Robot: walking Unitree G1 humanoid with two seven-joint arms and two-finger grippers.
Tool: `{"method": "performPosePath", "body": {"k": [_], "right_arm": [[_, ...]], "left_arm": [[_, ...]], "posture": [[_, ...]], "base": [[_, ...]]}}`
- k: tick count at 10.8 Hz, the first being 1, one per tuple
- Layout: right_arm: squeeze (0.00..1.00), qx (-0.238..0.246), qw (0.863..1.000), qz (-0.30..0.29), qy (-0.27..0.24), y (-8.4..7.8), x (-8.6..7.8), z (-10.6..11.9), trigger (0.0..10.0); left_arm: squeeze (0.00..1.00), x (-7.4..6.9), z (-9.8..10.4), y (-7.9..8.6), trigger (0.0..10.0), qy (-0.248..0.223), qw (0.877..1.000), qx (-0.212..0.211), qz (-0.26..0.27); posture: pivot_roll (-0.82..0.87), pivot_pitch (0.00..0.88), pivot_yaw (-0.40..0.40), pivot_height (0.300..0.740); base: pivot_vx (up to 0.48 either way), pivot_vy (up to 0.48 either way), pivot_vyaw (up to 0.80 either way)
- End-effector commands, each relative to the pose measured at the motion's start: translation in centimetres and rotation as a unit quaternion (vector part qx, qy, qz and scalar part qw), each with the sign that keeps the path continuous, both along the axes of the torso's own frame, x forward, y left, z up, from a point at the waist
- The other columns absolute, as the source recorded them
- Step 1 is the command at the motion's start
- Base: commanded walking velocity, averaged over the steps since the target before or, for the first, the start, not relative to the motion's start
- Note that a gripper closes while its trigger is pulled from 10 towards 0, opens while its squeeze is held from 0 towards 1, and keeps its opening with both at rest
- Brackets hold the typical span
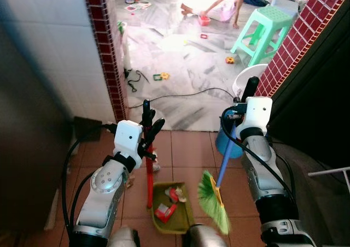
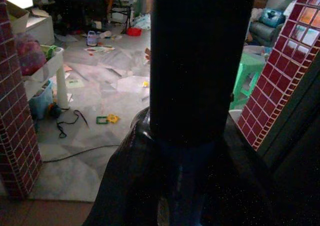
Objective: Sweep floor
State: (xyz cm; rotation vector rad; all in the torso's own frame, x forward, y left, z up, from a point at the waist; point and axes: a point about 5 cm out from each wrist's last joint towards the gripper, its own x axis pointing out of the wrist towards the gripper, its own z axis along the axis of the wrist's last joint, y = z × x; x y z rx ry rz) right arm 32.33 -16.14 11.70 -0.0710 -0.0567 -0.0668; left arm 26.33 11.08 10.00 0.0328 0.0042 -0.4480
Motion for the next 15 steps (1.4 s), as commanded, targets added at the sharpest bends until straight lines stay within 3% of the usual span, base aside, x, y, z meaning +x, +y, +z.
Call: {"method": "performPosePath", "body": {"k": [1,12,15], "right_arm": [[0.00,-0.003,1.000,-0.005,-0.002,-0.30,0.20,0.23,10.0],[0.00,-0.009,1.000,-0.010,0.001,-0.38,0.57,0.03,10.0],[0.00,-0.022,1.000,-0.022,0.001,-0.73,0.56,0.00,10.0]], "left_arm": [[0.00,0.24,1.01,-0.37,10.0,-0.022,1.000,-0.001,-0.009],[0.00,0.45,1.06,-0.43,10.0,-0.023,1.000,0.000,-0.010],[0.00,0.76,1.15,0.17,10.0,-0.032,0.999,0.005,0.010]], "posture": [[0.01,0.034,-0.051,0.740],[0.01,0.026,-0.052,0.740],[0.01,0.028,-0.054,0.740]], "base": [[-0.319,0.000,0.00],[-0.316,0.000,-0.04],[0.000,0.000,-0.14]]}}
